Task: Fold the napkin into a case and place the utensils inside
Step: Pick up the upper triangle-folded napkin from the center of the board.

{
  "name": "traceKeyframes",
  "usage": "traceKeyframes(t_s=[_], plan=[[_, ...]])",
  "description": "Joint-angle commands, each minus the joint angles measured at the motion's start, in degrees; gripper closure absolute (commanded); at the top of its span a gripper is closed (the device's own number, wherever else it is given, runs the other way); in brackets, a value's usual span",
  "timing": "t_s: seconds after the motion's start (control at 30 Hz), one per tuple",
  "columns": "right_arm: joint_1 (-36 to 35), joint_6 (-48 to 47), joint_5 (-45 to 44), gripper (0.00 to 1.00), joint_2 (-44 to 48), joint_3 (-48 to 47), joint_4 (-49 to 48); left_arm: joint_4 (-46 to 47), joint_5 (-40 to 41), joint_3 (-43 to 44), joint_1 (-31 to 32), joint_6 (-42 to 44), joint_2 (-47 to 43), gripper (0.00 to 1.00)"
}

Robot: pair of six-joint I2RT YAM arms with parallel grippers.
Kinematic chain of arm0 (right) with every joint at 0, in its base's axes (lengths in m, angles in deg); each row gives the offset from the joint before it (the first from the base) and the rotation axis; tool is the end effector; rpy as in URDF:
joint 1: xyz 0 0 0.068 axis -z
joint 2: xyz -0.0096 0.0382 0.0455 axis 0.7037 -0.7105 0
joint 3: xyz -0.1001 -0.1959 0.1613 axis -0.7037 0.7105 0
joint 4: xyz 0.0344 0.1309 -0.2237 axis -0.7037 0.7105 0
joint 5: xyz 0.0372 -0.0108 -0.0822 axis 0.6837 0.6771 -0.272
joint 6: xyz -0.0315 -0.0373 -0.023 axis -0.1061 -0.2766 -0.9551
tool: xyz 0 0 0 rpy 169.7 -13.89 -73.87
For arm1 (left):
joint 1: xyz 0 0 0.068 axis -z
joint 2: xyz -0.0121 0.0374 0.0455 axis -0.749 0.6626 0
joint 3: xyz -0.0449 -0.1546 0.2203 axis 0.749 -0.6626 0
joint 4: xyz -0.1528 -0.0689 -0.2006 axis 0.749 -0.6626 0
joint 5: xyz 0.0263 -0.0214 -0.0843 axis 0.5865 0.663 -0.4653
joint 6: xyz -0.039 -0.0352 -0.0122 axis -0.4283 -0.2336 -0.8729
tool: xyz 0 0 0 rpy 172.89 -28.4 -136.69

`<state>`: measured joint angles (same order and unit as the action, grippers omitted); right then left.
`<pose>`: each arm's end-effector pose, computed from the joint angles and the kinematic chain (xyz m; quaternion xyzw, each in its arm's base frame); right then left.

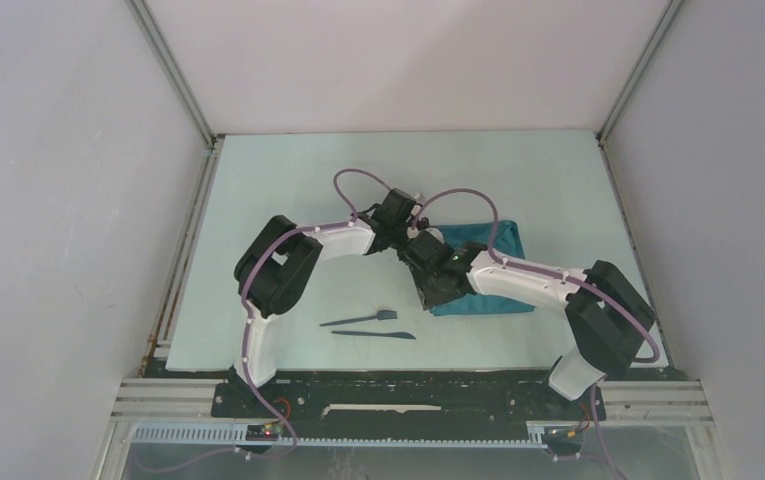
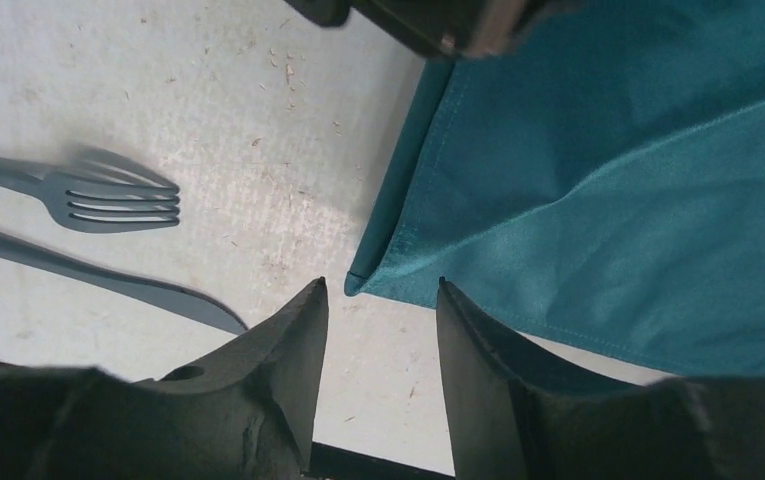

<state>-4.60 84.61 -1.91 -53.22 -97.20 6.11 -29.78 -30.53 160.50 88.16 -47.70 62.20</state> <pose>0.2025 0.2273 0.1962 -0.1880 0.9604 0.0554 0.1980 0.3287 -0.2891 0.1415 0.0360 0.9231 -0.3545 0.1444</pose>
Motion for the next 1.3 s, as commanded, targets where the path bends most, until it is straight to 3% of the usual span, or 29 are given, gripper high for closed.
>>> traceKeyframes(t_s=[0.0, 0.17, 0.37, 0.5, 0.8, 1.03, 1.27], plan=[[-2.7, -4.0, -6.4, 0.48, -1.8, -3.8, 1.9, 0.5, -3.1, -1.9, -1.3, 0.4, -6.8, 0.64], [-3.2, -4.4, -6.1, 0.48, -4.2, -5.6, 1.8, 0.7, -4.8, -6.5, -4.7, 0.8, -13.5, 0.56], [-3.6, -3.9, -6.7, 0.45, -8.3, -9.4, 3.4, 1.2, -5.3, -14.9, -9.5, 1.4, -23.3, 0.52], [-3.4, -2.3, -8.3, 0.51, -11.1, -11.4, 6.1, 1.7, -5.1, -18.8, -10.6, 1.8, -27.2, 0.51], [-5.3, 0.6, -11.6, 0.48, -12.2, -11.6, 8.4, 3.3, -3.0, -23.5, -13.3, 1.6, -27.2, 0.50], [-6.6, 1.0, -15.3, 0.60, -13.0, -12.0, 9.9, 4.7, -2.6, -25.1, -14.2, 1.0, -26.5, 0.51], [-7.1, 0.8, -16.7, 0.58, -13.2, -12.1, 10.4, 5.7, -3.1, -24.8, -14.2, 0.2, -26.3, 0.51]])
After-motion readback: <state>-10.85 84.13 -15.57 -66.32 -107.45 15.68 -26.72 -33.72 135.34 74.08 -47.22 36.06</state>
